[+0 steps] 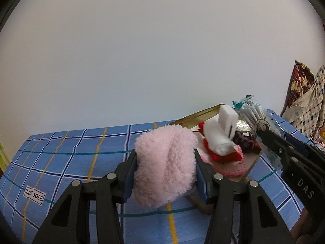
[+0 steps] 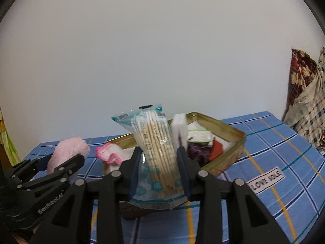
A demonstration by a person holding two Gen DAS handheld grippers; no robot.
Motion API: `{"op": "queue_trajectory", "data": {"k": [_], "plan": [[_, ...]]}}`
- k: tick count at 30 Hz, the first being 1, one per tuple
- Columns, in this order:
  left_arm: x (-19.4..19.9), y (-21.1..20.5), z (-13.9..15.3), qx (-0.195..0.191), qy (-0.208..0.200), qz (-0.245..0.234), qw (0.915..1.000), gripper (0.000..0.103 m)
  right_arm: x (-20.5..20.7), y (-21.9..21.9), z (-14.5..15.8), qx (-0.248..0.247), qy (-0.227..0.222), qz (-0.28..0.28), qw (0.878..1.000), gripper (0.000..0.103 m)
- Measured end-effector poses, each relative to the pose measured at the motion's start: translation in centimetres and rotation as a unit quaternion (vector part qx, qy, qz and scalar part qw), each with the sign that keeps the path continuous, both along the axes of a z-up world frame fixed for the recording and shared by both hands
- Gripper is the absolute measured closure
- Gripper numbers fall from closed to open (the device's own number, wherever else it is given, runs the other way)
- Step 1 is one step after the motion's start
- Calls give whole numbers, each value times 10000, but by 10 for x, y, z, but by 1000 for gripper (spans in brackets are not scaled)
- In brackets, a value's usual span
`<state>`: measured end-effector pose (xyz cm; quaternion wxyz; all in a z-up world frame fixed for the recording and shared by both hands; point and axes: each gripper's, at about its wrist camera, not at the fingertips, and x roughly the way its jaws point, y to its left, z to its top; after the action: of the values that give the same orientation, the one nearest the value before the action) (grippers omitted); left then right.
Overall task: Organize soft objects
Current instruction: 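Carry the pink puff with the left gripper while the right carries the swab packet over the tray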
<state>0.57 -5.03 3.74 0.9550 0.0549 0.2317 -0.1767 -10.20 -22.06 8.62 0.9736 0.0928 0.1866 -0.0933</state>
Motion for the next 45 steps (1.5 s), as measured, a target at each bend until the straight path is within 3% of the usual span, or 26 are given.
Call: {"op": "queue_trajectory", "data": {"k": [14, 25, 45], "plan": [[9, -40, -8, 44, -32, -210, 9998, 50, 3, -49, 0, -35, -108, -444, 9989, 68], [2, -80, 5, 5, 34, -391, 9992, 50, 12, -92, -2, -52, -110, -859, 9962, 68], [13, -110, 5, -81, 107, -551, 9984, 50, 31, -115, -1, -234, -133, -968, 9949, 68]]}}
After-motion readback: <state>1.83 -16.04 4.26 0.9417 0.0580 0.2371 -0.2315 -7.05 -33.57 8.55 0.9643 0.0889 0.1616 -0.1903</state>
